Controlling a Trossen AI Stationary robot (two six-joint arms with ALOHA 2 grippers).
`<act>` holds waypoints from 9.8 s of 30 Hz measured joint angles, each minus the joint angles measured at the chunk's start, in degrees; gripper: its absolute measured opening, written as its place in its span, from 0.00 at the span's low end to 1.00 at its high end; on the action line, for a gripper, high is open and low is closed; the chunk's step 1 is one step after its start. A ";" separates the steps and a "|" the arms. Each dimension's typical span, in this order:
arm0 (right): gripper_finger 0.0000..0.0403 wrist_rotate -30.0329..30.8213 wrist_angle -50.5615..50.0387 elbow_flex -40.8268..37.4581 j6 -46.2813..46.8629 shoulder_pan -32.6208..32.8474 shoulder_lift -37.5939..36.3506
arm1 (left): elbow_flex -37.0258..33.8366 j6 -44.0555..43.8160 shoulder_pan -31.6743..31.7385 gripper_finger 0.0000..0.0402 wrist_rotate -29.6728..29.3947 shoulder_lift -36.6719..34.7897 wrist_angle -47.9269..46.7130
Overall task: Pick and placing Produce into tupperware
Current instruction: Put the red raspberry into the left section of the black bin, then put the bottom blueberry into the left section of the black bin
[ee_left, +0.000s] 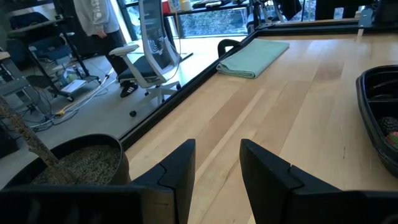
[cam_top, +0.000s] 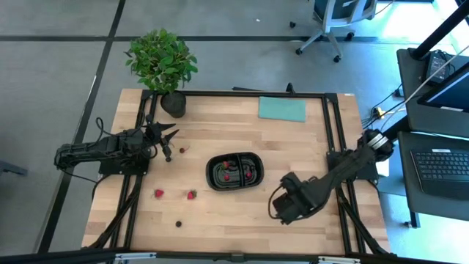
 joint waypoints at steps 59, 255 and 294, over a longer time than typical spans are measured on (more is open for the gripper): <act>0.26 -7.54 25.54 -16.46 5.39 -0.09 5.36 | 0.00 -0.07 -0.01 0.30 0.00 0.00 0.00; 0.14 -0.62 22.19 -15.96 28.93 14.61 1.62 | 0.00 -1.38 0.01 0.30 0.00 0.01 0.00; 0.14 5.38 53.56 1.64 -54.14 -22.49 3.48 | 0.01 -1.38 0.01 0.30 0.00 0.02 0.02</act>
